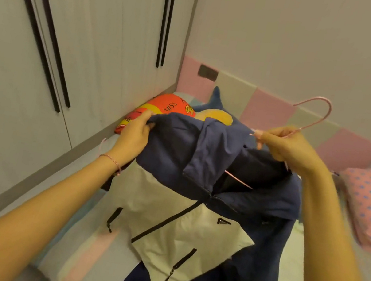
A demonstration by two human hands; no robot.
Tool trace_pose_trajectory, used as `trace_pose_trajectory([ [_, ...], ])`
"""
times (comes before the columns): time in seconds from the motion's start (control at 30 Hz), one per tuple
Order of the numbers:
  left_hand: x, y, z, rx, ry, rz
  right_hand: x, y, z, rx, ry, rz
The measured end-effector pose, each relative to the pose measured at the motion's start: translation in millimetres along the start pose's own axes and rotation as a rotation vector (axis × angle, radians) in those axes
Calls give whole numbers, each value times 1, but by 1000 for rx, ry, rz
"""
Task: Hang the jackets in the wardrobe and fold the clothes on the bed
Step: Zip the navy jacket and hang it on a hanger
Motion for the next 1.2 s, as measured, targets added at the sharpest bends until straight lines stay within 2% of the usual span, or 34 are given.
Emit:
trace_pose_trajectory([
  [0.13, -10, 51, 1, 77, -57, -268, 2, -23, -4, -167, -51, 143],
  [0.2, -16, 73, 0, 125, -61, -214, -10, -45, -10, -214, -26, 215],
  [0.27, -28, 97, -3, 150, -34, -176, -23, -63, -20, -193, 6, 193],
  [0.37, -55, 139, -6, 174, 128, -333, -40, -80, -33, -147, -7, 37],
  [0.43, -66, 174, -11, 287, 206, -413, -62, -98, -48, -102, 6, -11],
  [0.47, -63, 185, -14, 341, 174, -432, -74, -108, -59, -82, 18, -9],
  [0.5, -53, 188, -17, 348, 70, -434, -89, -117, -70, -60, 28, 1],
  [0.57, -23, 181, -22, 202, -178, -417, -118, -136, -90, -64, 66, 66],
  [0.6, -9, 174, -22, 94, -248, -426, -135, -147, -99, -92, 92, 72],
  [0.67, 5, 168, -20, -44, -280, -481, -179, -173, -112, -155, 187, 60],
  [0.73, 7, 173, -22, -54, -217, -492, -215, -197, -125, -160, 268, 66],
  [0.83, 6, 197, -28, 53, -143, -521, -245, -219, -147, -101, 343, 13],
  [0.97, 9, 229, -42, 164, -183, -621, -274, -238, -168, -103, 473, -51],
  [1.13, -6, 260, -62, 415, -42, -529, -292, -267, -215, -325, 602, -190],
  [1.2, -13, 270, -77, 461, 51, -500, -298, -280, -241, -362, 650, -188],
])
Point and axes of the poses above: each hand's wrist, its own z-axis away from the middle knuckle, its own y-axis out of the back of the hand, x = y × z, the point moved 2 cm from there along -z, towards the middle knuckle, and after that the axes turned 13 degrees about z, right-handed, at the moved point
